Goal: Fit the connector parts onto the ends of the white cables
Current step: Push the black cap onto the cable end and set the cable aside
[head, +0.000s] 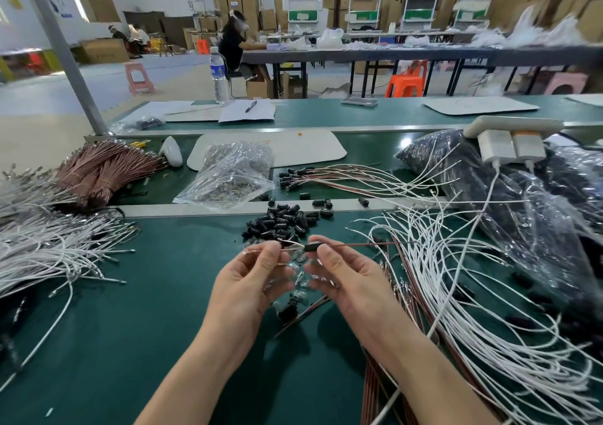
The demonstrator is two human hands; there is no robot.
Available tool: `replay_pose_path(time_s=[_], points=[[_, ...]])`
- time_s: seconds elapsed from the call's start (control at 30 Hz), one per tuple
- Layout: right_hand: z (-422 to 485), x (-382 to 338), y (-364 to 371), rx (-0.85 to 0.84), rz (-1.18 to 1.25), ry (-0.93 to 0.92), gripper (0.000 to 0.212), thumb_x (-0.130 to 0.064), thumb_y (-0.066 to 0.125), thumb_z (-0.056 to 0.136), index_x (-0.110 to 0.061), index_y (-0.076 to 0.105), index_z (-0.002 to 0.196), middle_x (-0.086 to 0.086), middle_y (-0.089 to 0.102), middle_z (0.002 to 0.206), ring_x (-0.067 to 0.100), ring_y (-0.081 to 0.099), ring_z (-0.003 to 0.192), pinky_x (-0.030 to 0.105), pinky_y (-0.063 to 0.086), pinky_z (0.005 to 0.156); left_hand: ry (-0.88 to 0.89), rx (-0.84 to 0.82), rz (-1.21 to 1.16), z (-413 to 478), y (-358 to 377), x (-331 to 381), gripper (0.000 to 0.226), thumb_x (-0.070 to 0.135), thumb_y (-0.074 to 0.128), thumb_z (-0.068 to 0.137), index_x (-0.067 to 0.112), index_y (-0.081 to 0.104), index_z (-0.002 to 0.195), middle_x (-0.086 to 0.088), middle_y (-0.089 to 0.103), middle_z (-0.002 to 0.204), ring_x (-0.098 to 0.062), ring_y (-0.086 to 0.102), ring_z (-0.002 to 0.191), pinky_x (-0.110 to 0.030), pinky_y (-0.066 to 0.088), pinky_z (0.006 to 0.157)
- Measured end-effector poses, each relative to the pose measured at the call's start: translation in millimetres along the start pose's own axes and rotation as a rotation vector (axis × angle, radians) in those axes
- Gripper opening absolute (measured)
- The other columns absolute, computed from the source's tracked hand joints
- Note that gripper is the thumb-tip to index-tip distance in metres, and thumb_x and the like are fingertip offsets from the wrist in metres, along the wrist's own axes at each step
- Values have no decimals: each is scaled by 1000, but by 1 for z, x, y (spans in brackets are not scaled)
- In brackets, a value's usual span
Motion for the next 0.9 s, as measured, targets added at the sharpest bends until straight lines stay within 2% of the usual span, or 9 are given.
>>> replay_pose_path(time_s=[0.13, 0.23, 0.33, 0.4, 0.43, 0.5, 0.6, 0.77, 0.9], points=[[-2, -11, 0, -34, -9, -57, 22, -26, 66, 89, -17, 77, 106, 13, 74, 113, 28, 72, 103, 29, 59, 81, 42, -46, 129, -7, 14, -3, 28, 35, 70, 81, 14, 71, 99, -11, 73, 86, -18, 67, 66, -27, 57, 58], [-2, -37, -32, 109, 159, -144, 21, -24, 61, 94, -11, 74, 105, 16, 73, 115, 27, 72, 100, 30, 61, 78, 306, -19, 569, -17, 12, 13, 12, 38, 66, 89, 34, 64, 100, 2, 70, 85, -11, 66, 69, -22, 54, 59], [-6, -53, -60, 249, 305, -202, 22, -21, 58, 97, -16, 79, 91, 12, 76, 104, 20, 74, 88, 27, 61, 71, 707, -375, 1152, -44, 59, 6, 12, 29, 58, 100, 37, 66, 106, 20, 66, 107, -2, 61, 101, -18, 50, 86], [-7, -54, -70, 313, 344, -204, 26, -20, 57, 98, -18, 78, 84, 7, 77, 96, 17, 73, 82, 25, 59, 67, 921, -711, 1456, -62, 89, -21, 22, 33, 51, 102, 33, 65, 119, 17, 62, 125, -8, 53, 120, -23, 44, 101], [-8, -54, -72, 327, 358, -200, 23, -19, 56, 98, -16, 76, 87, 6, 77, 95, 17, 72, 79, 25, 59, 66, 942, -841, 1542, -65, 96, -32, 24, 31, 51, 103, 33, 63, 124, 14, 60, 130, -11, 51, 124, -28, 44, 102], [-8, -52, -73, 328, 384, -183, 16, -20, 56, 99, -14, 71, 94, 5, 76, 95, 15, 71, 77, 25, 59, 66, 927, -965, 1612, -65, 102, -38, 24, 30, 54, 104, 35, 60, 126, 12, 60, 132, -13, 52, 123, -34, 45, 100], [-8, -50, -74, 319, 407, -162, 14, -22, 57, 98, -16, 70, 95, 4, 76, 95, 14, 70, 75, 26, 59, 65, 946, -1032, 1631, -64, 106, -34, 18, 34, 54, 102, 33, 64, 117, 9, 63, 121, -13, 59, 112, -35, 49, 94], [-7, -48, -71, 284, 386, -141, 15, -25, 59, 97, -21, 72, 91, 4, 76, 99, 14, 70, 75, 26, 58, 65, 1017, -1076, 1703, -65, 105, -35, 9, 25, 55, 101, 26, 62, 106, 7, 64, 111, -14, 63, 97, -33, 51, 84], [-7, -48, -70, 278, 383, -134, 13, -26, 58, 97, -20, 70, 95, 3, 76, 98, 14, 70, 74, 26, 58, 65, 1089, -1056, 1781, -65, 109, -25, 12, 14, 58, 97, 21, 58, 107, 6, 62, 106, -14, 61, 92, -30, 51, 86]])
Point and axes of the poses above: each hand's wrist, its own z-axis towards the middle knuckle, its own y-axis out of the palm, x = y × z, the point moved 8 cm from there along z, towards the middle knuckle
